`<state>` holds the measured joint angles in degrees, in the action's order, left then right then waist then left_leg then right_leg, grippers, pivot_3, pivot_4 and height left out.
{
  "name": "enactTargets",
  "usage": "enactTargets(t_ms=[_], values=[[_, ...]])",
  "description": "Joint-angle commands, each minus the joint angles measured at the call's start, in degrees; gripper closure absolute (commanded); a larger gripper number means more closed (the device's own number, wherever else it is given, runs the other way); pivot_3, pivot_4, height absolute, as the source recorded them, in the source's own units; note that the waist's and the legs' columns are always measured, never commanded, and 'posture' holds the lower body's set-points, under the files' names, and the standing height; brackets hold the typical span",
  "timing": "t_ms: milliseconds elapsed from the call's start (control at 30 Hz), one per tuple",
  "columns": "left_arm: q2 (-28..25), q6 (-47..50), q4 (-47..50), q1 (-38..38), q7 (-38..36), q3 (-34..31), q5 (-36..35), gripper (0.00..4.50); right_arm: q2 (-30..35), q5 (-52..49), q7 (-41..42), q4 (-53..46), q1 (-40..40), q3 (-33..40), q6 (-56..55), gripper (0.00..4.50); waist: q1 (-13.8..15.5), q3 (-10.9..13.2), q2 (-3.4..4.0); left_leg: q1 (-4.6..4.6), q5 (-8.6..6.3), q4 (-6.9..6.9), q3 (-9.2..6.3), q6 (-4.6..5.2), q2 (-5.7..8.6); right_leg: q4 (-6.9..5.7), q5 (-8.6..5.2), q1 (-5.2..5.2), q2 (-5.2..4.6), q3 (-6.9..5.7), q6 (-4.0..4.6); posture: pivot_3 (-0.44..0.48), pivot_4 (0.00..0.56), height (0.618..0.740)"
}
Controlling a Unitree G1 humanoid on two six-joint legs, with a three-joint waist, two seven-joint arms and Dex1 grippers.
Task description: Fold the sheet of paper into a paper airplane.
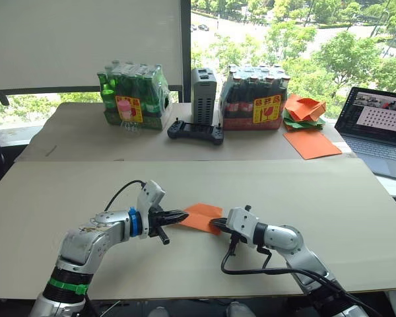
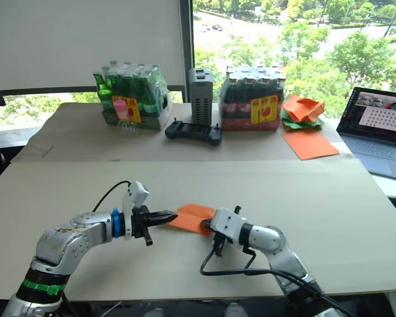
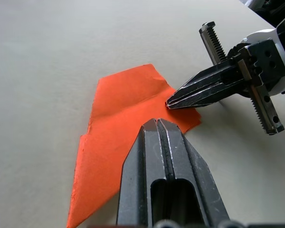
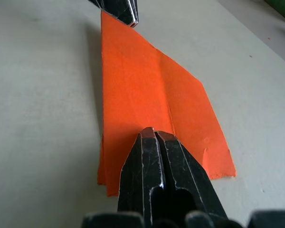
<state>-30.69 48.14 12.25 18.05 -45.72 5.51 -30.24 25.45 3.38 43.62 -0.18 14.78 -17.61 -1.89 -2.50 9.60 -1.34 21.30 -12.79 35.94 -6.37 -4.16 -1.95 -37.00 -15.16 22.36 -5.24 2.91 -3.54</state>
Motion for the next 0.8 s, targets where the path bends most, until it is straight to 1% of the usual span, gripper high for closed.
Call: enactTargets(t_ms=[33, 233, 467, 800], values=[[0.2, -2.9, -0.4, 0.3, -0.7, 1.7, 1.8, 4.5, 0.2, 0.3, -0.2, -0.5, -0.2, 0.2, -0.1, 4.44, 0.0, 0.0, 0.0, 0.0, 0.0, 0.0, 0.0, 0.0, 0.0, 0.0, 0.0, 0.0, 0.01, 0.0, 0.0, 0.0, 0.15, 0.74], [1.3, -5.2, -4.5, 1.5, -0.5, 2.9, 3.7, 4.5, 0.8, 0.2, -0.5, -1.7, -1.1, 0.7, 0.3, 4.44, 0.0, 0.0, 0.0, 0.0, 0.0, 0.0, 0.0, 0.0, 0.0, 0.0, 0.0, 0.0, 0.0, 0.0, 0.0, 0.0, 0.15, 0.74], [2.0, -7.5, -9.8, 2.9, 0.3, 2.9, 6.3, 4.5, 1.1, 0.1, -0.9, -2.3, -1.4, 1.0, 0.7, 4.44, 0.1, 0.0, 0.0, 0.0, 0.0, 0.01, 0.0, 0.0, 0.01, 0.01, 0.0, 0.0, 0.0, 0.0, -0.01, 0.0, 0.15, 0.74], [1.2, -8.8, -10.4, 0.6, -1.3, 4.6, 7.7, 4.5, 1.2, -1.4, 0.1, -3.5, -1.5, 1.2, 2.8, 4.44, 0.1, 0.0, 0.0, -0.02, 0.0, 0.0, 0.0, 0.0, 0.0, 0.0, -0.01, -0.02, 0.0, 0.0, -0.01, 0.0, 0.15, 0.74]])
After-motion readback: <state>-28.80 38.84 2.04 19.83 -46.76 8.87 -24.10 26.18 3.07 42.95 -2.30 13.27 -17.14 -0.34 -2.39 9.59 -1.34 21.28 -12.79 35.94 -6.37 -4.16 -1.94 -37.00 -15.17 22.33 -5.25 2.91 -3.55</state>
